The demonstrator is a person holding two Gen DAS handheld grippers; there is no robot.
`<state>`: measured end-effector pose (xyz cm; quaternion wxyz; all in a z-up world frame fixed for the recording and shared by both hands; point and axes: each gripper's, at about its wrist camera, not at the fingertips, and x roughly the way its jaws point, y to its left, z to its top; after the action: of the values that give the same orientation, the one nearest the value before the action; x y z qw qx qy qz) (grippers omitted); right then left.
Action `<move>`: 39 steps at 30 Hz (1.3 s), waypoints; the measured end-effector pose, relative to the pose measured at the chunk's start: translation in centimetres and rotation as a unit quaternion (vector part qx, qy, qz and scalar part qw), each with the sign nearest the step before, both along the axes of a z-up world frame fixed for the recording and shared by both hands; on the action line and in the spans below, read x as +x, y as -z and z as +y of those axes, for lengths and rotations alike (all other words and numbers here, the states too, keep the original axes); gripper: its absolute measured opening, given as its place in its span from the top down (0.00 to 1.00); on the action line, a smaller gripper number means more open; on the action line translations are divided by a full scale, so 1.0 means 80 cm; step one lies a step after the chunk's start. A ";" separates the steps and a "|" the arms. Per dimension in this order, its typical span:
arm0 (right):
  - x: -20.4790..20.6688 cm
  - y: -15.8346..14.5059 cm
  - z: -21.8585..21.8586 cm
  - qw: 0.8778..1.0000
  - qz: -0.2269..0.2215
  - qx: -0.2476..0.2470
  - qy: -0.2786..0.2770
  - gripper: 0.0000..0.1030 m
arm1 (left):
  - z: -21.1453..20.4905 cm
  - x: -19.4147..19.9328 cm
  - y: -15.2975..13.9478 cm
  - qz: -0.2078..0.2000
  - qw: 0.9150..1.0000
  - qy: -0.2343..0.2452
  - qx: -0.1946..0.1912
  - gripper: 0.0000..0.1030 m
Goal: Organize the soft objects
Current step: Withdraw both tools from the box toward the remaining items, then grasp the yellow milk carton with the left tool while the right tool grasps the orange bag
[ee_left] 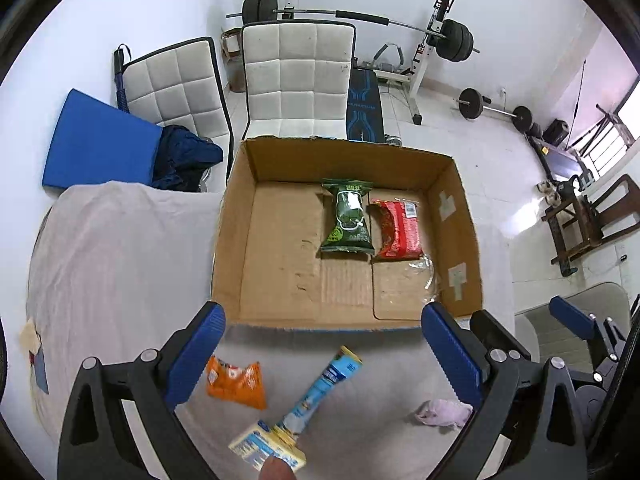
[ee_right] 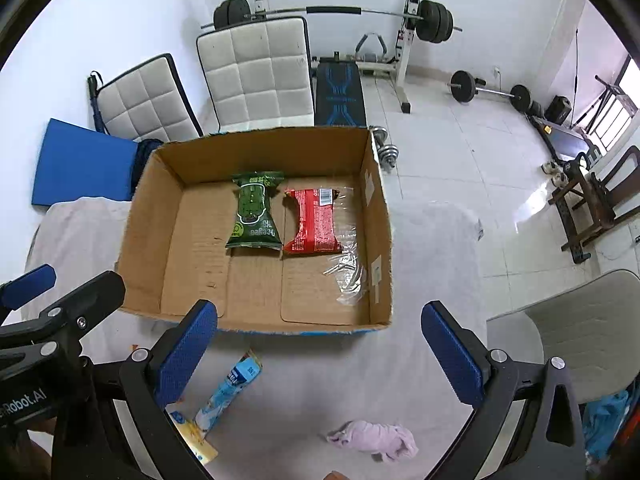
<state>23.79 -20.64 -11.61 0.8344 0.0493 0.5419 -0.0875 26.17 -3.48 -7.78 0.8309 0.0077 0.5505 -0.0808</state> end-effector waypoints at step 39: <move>-0.025 0.242 0.237 0.942 0.204 0.048 -0.261 0.00 | 0.235 -0.174 0.313 0.255 0.926 -0.277 -0.031 0.39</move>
<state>21.79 -1.71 -30.96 0.6961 -0.0729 0.6982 0.1508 12.22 15.32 -32.84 0.6516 -0.1916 0.7212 0.1362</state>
